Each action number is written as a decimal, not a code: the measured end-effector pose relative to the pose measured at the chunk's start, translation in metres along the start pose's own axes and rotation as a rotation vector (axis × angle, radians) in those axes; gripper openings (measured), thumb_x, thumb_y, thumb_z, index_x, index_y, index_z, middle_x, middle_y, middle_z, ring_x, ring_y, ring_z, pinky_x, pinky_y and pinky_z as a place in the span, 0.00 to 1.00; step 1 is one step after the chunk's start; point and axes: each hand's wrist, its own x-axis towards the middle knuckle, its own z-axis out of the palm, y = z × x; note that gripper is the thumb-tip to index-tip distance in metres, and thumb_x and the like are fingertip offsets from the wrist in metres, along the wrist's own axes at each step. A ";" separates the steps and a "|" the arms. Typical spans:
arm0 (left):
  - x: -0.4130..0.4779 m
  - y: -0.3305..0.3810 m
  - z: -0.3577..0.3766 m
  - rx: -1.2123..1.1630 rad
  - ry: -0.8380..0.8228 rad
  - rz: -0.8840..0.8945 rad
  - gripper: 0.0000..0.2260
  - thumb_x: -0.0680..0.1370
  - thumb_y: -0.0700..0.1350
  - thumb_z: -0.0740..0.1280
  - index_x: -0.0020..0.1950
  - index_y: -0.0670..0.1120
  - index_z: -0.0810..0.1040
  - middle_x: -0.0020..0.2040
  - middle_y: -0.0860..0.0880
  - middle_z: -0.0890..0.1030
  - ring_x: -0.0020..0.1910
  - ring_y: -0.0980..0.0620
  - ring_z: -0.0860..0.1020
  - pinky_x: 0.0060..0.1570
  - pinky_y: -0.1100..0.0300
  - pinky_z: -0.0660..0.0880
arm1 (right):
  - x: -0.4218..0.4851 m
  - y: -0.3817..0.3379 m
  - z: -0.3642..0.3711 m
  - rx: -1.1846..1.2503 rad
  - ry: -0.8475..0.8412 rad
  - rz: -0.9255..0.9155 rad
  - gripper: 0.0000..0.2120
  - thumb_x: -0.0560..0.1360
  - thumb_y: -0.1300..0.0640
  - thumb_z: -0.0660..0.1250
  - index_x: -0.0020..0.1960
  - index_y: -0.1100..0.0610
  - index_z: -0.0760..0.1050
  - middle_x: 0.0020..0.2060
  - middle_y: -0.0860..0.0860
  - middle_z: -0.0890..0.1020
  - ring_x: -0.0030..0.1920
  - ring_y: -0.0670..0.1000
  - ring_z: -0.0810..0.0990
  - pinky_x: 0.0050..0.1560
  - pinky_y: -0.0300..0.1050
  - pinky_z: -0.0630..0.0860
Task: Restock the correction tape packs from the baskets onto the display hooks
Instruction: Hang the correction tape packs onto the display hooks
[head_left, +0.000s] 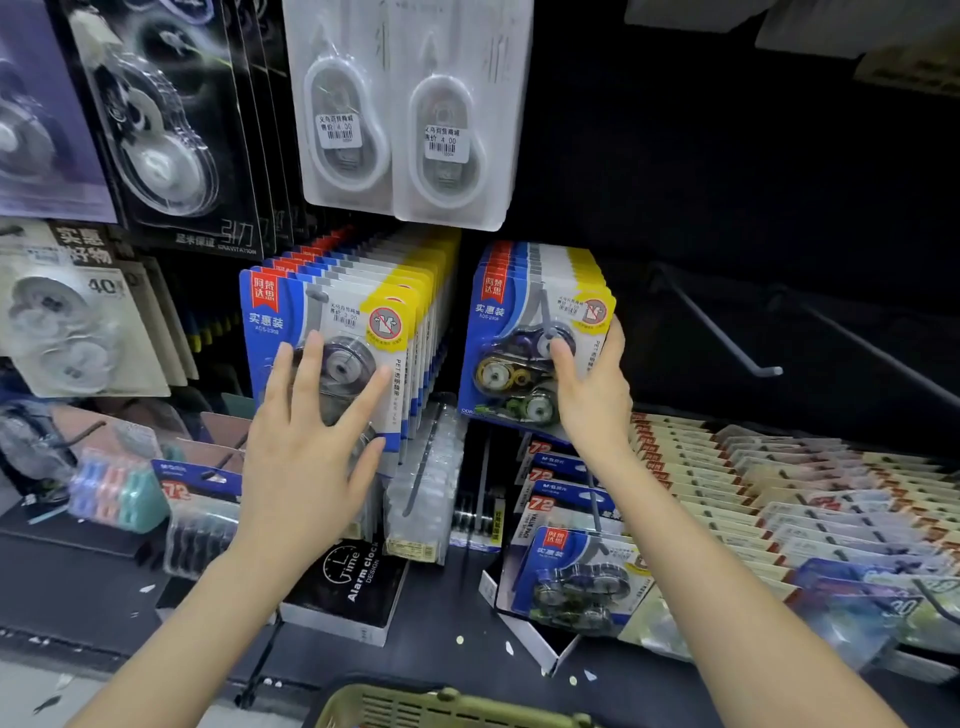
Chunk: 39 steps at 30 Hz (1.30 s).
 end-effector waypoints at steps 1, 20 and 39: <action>0.000 0.000 0.000 0.001 -0.002 0.000 0.25 0.77 0.52 0.63 0.74 0.51 0.71 0.77 0.33 0.59 0.75 0.30 0.58 0.62 0.35 0.69 | 0.004 0.001 0.002 -0.034 0.006 0.018 0.34 0.81 0.41 0.59 0.80 0.52 0.49 0.61 0.56 0.78 0.58 0.58 0.78 0.48 0.46 0.68; -0.051 -0.002 -0.022 -0.103 -0.066 -0.080 0.22 0.78 0.50 0.59 0.67 0.40 0.76 0.67 0.31 0.71 0.66 0.30 0.69 0.62 0.37 0.69 | -0.141 0.065 -0.052 -0.179 -0.186 0.101 0.22 0.82 0.45 0.58 0.72 0.55 0.65 0.50 0.51 0.79 0.47 0.50 0.78 0.46 0.47 0.72; -0.341 0.015 -0.005 -0.193 -0.794 -0.566 0.28 0.82 0.55 0.53 0.76 0.37 0.63 0.58 0.36 0.80 0.56 0.34 0.77 0.53 0.41 0.76 | -0.353 0.236 -0.048 -0.723 -0.355 0.597 0.22 0.71 0.54 0.77 0.59 0.65 0.77 0.51 0.61 0.81 0.46 0.61 0.82 0.31 0.46 0.74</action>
